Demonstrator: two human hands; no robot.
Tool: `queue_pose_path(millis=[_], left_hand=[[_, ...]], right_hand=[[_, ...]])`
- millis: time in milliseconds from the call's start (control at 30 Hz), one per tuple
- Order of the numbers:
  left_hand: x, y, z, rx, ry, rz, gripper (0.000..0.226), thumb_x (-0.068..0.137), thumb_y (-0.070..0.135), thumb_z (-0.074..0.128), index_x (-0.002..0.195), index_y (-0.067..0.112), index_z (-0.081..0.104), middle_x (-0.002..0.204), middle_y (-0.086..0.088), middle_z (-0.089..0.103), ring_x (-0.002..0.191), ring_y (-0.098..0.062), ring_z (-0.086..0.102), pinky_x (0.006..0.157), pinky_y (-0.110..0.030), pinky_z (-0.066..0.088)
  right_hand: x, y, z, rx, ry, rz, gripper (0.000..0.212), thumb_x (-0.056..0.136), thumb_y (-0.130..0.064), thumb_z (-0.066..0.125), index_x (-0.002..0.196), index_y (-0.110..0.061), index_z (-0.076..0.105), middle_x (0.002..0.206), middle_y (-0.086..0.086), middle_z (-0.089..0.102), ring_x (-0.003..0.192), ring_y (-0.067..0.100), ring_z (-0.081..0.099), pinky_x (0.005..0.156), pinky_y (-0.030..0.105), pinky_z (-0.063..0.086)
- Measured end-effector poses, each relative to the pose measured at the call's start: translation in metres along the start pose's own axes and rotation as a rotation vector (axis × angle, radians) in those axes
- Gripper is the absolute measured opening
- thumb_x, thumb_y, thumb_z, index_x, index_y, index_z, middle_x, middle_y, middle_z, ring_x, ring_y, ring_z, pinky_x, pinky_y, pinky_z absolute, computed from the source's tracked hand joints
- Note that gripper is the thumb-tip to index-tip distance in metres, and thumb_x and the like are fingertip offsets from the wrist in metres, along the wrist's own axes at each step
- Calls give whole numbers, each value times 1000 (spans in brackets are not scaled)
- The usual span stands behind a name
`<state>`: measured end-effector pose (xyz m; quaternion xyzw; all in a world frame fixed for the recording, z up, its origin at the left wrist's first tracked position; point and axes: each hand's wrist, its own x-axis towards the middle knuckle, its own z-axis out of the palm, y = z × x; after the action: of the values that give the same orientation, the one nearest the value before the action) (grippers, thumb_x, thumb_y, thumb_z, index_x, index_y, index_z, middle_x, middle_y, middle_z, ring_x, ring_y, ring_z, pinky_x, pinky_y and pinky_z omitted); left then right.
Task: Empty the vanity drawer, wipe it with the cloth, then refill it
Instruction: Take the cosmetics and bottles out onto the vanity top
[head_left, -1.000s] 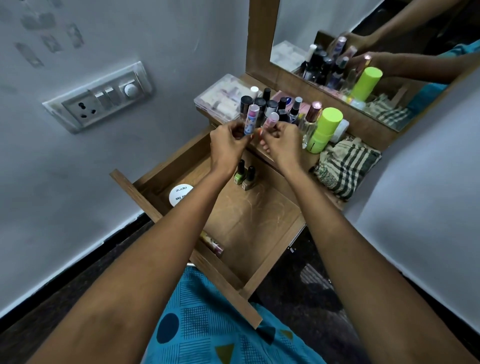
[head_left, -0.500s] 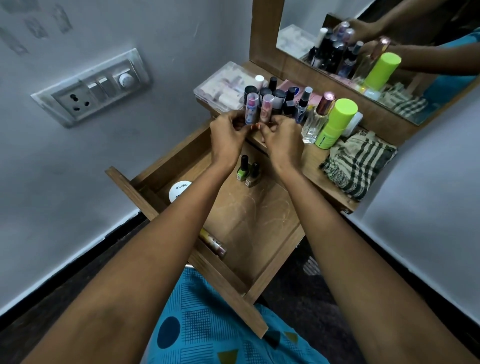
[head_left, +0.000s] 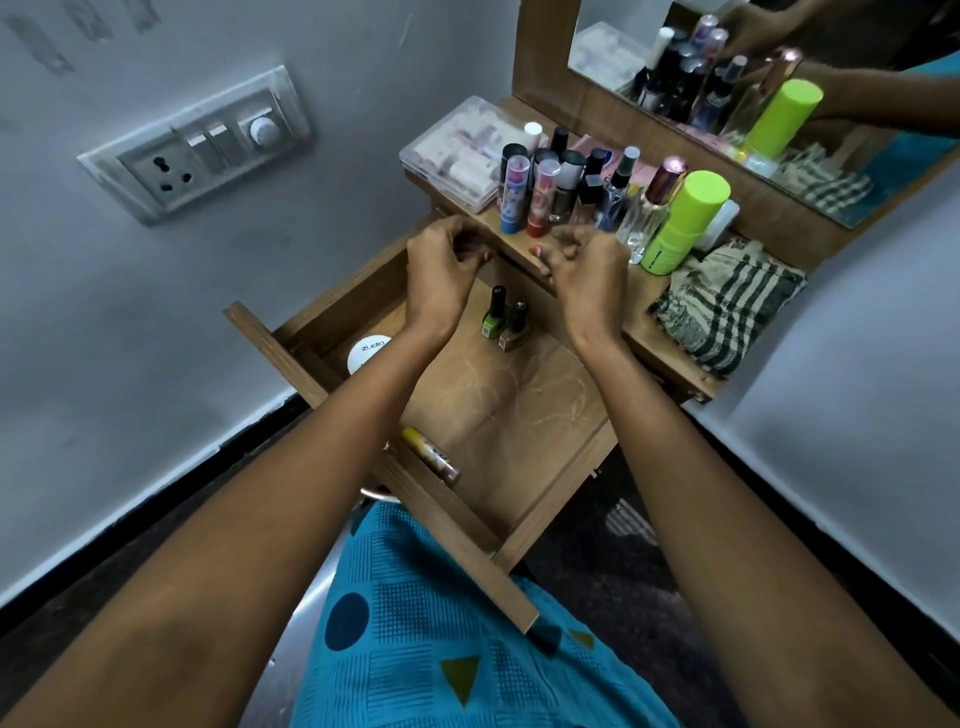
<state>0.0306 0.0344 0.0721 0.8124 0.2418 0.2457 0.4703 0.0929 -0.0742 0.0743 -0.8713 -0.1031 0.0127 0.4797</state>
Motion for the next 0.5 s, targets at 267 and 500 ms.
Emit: queue_pose_path(millis=[267,500], left_hand=[[-47,-37,-25,355,-515,32,18,79,-3,63,96,0,68,97,-17,69,83,-17,61,66,-9,43],[-59,-55,-32,667,-1210,60,25,82,1,60,105,7,66,107,-9,67,96,-19,61,77,-19,44]], right_hand=[[-48,19,-13,-20,-113,-87,9,84,-12,65,91,-8,68,82,5,70,71,11,65,65,22,55],[-73,42,-9,-120,-145,-74,17,83,-6,63,100,-3,66,93,12,71,85,19,68,78,28,56]])
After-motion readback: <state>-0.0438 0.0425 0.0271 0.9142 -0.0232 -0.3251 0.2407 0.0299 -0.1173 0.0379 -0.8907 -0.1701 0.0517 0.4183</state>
